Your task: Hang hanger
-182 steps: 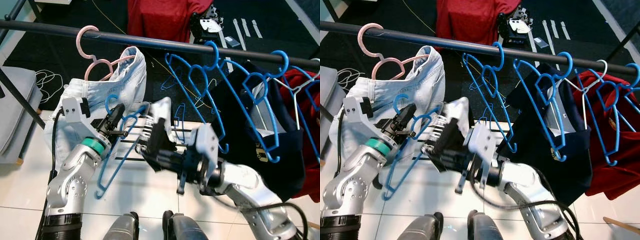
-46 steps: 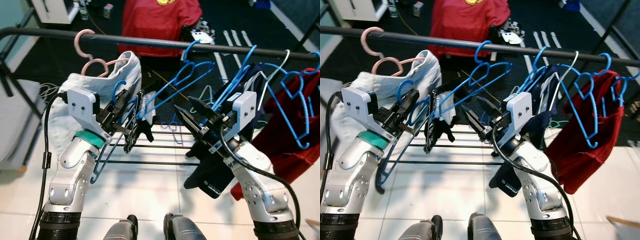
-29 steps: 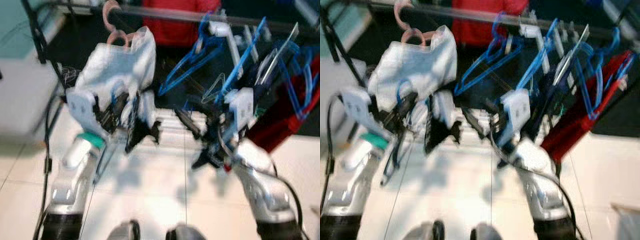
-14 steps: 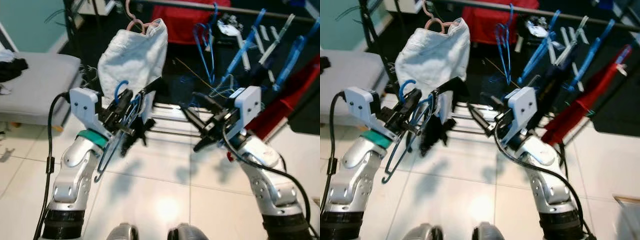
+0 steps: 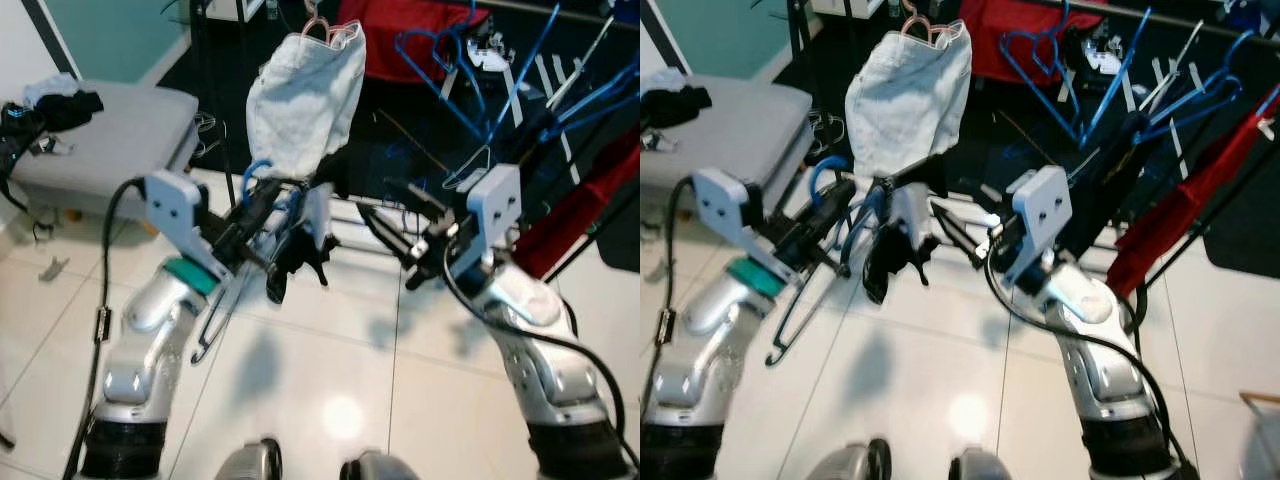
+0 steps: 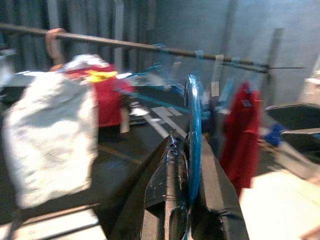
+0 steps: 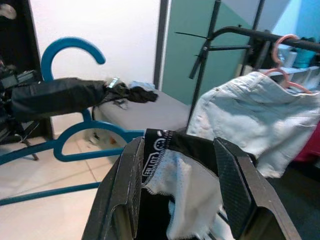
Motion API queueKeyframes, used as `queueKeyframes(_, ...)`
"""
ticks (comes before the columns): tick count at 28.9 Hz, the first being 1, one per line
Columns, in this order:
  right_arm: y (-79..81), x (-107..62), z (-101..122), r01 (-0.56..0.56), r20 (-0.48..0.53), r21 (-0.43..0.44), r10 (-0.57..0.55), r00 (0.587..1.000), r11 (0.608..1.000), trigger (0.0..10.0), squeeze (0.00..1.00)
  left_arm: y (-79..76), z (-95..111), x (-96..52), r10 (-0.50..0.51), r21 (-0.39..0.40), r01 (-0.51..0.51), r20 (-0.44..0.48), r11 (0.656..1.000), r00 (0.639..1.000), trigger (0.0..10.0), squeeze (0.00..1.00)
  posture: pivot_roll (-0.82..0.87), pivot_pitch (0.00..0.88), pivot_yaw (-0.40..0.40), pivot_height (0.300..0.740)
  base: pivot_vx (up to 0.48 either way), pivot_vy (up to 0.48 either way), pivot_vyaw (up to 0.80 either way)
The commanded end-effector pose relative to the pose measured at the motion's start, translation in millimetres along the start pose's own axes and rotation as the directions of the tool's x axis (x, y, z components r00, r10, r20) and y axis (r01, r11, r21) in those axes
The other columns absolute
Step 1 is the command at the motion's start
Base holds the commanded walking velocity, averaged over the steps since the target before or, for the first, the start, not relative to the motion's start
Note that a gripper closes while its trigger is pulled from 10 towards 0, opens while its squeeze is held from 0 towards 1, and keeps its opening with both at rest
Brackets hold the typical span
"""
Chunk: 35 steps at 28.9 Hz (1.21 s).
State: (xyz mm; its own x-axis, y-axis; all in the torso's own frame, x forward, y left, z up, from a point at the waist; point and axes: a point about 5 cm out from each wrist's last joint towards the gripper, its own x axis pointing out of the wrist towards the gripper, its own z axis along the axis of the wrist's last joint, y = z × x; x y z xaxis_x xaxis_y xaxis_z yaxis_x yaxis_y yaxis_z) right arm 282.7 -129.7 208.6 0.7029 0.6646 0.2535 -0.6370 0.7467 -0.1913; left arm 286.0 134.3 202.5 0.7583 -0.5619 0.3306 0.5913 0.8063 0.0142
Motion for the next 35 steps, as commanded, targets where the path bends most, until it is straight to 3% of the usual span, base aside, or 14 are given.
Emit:
queueKeyframes(1,2.2,0.2,2.0,-0.027,-0.003,-0.029,0.026,1.000,0.999,10.0,0.00,-6.8,5.8,2.3,-0.062,-0.004,0.062,0.016,0.998,0.998,10.0,0.00,-0.10,0.039,0.017,0.740,0.000,0.000,0.00)
queueKeyframes(17,3.6,1.6,4.1,-0.055,-0.009,-0.058,0.055,0.998,0.997,10.0,0.00,-11.6,14.3,10.4,-0.086,-0.009,0.086,0.051,0.996,0.995,10.0,0.00,-0.10,0.040,0.023,0.740,0.000,0.000,0.00)
queueKeyframes(20,3.5,0.1,5.6,-0.117,-0.054,-0.135,0.111,0.992,0.984,10.0,0.00,-9.7,16.8,11.1,-0.063,-0.015,0.064,0.065,0.998,0.996,10.0,0.00,-0.10,0.039,0.025,0.740,0.000,0.000,0.00)
queueKeyframes(22,-2.3,-2.3,9.3,-0.167,-0.113,-0.258,0.142,0.983,0.951,10.0,0.00,-5.6,20.9,11.3,-0.037,-0.032,0.040,0.089,0.999,0.995,10.0,0.00,-0.10,0.038,0.022,0.740,0.000,0.000,0.00)
queueKeyframes(24,-13.4,-2.7,16.5,-0.148,-0.116,-0.300,0.118,0.986,0.943,10.0,0.00,-2.1,25.6,12.0,-0.007,-0.061,0.015,0.119,0.998,0.993,10.0,0.00,-0.10,0.038,0.022,0.740,0.000,0.000,0.00)
queueKeyframes(26,-19.4,-2.5,17.7,-0.095,-0.087,-0.250,0.075,0.993,0.964,10.0,0.00,-2.5,28.5,13.4,0.003,-0.079,0.008,0.140,0.997,0.990,10.0,0.00,-0.10,0.038,0.011,0.740,0.000,0.000,0.00)
queueKeyframes(27,-19.4,-2.5,17.7,-0.095,-0.087,-0.250,0.075,0.993,0.964,10.0,0.00,-2.5,28.5,13.4,0.003,-0.079,0.008,0.140,0.997,0.990,10.0,0.00,-0.10,0.038,0.011,0.740,0.000,0.000,0.00)
queueKeyframes(28,-20.7,-0.6,8.1,0.001,-0.051,-0.163,-0.009,0.999,0.987,10.0,0.00,-6.8,33.3,16.3,-0.005,-0.089,0.020,0.168,0.996,0.986,10.0,0.00,-0.10,0.038,0.011,0.740,0.000,0.000,0.00)
queueKeyframes(30,-20.4,0.1,4.6,0.031,-0.042,-0.135,-0.037,0.998,0.990,10.0,0.00,-8.2,34.7,17.1,-0.010,-0.090,0.026,0.175,0.996,0.985,10.0,0.00,-0.10,0.038,0.011,0.740,0.000,0.000,0.00)
queueKeyframes(33,-16.1,7.0,-9.9,0.141,-0.016,-0.145,-0.144,0.989,0.979,10.0,0.00,-13.8,38.4,19.9,-0.035,-0.092,0.053,0.186,0.994,0.982,10.0,0.00,-0.09,0.042,0.013,0.740,0.000,0.000,0.00)
queueKeyframes(35,-13.7,8.9,-13.5,0.154,-0.012,-0.146,-0.158,0.987,0.977,10.0,0.00,-15.0,39.0,20.7,-0.042,-0.093,0.060,0.187,0.994,0.981,10.0,0.00,-0.09,0.042,0.013,0.740,0.000,0.000,0.00)
